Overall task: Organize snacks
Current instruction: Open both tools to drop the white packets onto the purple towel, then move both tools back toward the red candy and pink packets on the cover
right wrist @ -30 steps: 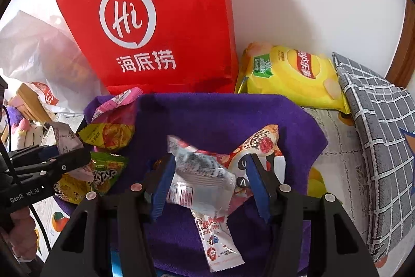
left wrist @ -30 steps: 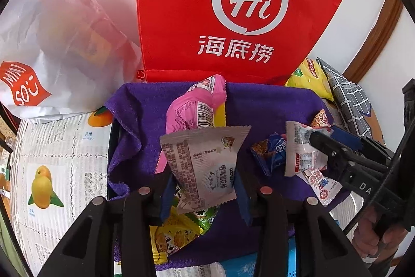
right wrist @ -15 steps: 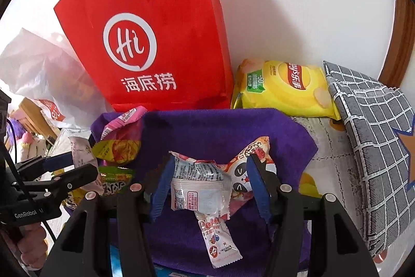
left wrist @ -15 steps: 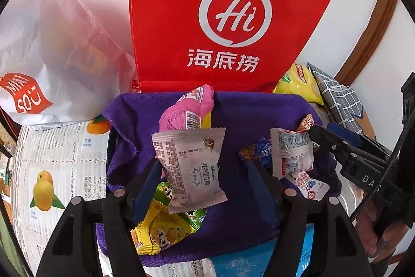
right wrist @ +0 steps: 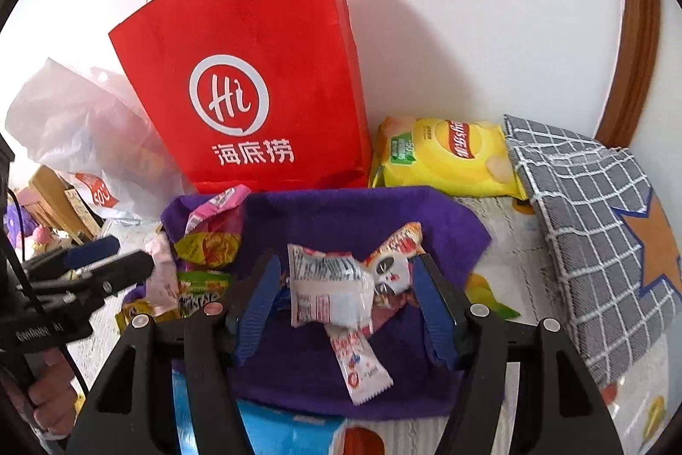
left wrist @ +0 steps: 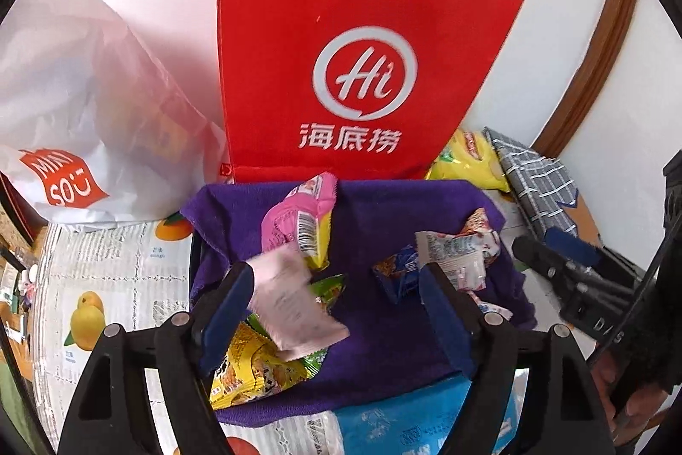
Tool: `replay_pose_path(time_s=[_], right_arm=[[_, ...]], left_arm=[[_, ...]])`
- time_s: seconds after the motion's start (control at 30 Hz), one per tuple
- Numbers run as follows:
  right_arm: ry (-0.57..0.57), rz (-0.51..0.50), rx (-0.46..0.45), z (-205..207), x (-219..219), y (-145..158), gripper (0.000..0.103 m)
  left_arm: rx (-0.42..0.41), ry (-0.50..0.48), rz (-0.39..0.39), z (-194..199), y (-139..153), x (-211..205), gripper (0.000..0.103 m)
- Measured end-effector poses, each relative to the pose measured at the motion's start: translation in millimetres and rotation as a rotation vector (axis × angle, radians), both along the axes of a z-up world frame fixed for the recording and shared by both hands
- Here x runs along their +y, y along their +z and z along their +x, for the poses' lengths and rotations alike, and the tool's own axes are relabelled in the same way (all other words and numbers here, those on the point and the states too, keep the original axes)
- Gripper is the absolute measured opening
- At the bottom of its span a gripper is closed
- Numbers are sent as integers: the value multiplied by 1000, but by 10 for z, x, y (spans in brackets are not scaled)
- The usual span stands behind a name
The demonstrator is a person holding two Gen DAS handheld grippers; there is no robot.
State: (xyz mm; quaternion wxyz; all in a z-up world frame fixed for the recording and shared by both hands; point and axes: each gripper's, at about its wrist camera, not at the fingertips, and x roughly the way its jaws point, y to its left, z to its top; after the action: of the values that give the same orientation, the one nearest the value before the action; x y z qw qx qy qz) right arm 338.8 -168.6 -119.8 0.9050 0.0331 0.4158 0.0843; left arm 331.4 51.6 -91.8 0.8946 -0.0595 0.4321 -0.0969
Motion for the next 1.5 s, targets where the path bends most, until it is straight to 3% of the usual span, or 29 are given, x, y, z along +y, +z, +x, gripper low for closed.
replay_pose_path(time_s=[0.17,0.6,0.9,1.13,1.5], right_arm=[[-13,-30,-18,-269,-11,143,75],[-60,-140,-84,-1000,-97,266,78],[-67,-128,-70,-1439,-98,172,76],[-12,-122,-50,-1746,7,51,73],[44,-77,23,-2028,162,-333,69]], left_arm=[[-21,-12,-1,-125,155,-46,79],[-85,-20,39,-760,539,-70,79],[-71,22,47,-1255,447,132,79],[-54,69,54,-1644,338,317,79],[-1,133,57,-1897,88,584,79]])
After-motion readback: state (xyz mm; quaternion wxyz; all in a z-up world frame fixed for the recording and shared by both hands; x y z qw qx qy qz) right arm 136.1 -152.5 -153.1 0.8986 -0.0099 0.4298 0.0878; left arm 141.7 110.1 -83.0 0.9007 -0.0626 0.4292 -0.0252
